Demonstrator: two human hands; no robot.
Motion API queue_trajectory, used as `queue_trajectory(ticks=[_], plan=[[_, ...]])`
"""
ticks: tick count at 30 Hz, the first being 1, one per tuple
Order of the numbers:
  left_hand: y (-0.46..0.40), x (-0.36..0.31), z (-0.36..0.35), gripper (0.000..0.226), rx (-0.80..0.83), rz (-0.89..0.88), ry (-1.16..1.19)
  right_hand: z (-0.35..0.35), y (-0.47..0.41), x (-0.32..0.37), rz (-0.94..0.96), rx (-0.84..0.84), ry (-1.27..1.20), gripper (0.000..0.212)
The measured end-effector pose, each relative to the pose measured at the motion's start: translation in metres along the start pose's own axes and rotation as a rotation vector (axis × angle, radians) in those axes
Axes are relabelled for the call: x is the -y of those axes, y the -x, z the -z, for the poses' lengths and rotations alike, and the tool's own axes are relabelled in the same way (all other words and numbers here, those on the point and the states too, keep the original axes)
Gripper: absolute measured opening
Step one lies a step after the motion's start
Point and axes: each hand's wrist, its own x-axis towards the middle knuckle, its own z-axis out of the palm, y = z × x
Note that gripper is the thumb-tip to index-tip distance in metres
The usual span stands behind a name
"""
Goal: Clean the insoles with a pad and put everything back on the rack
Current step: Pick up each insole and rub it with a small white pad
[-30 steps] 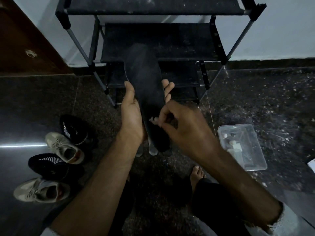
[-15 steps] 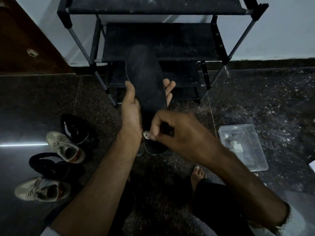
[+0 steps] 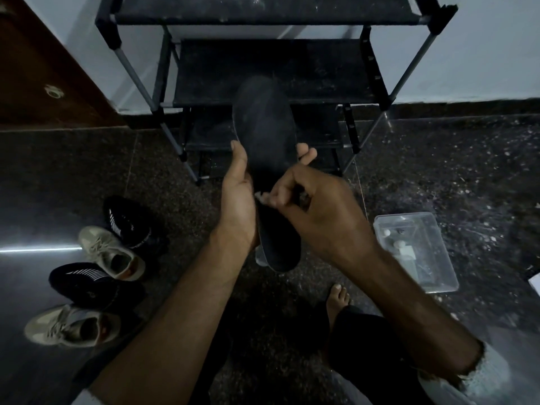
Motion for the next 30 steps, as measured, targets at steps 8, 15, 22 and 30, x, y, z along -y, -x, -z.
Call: queue_trajectory(ticks=[8,15,22,30], plan=[[0.0,0.009,-0.001,0.08,0.013,0.041,-0.034,-0.001,0.001,0.001,0.0,-0.081,0.042,0.02],[-0.001,0.014,-0.001,0.062,-0.042,0.065,-0.012,0.011,-0.007,-0.017,-0.006,-0.283,0.267,0.016],[0.002,0.012,-0.002,0.078,-0.009,0.065,-0.028,-0.001,-0.001,0.0,-0.012,-0.103,0.064,0.021],[-0.002,0.018,0.002,0.065,-0.044,0.065,-0.004,0.013,-0.005,-0.02,-0.145,-0.293,0.079,0.015]])
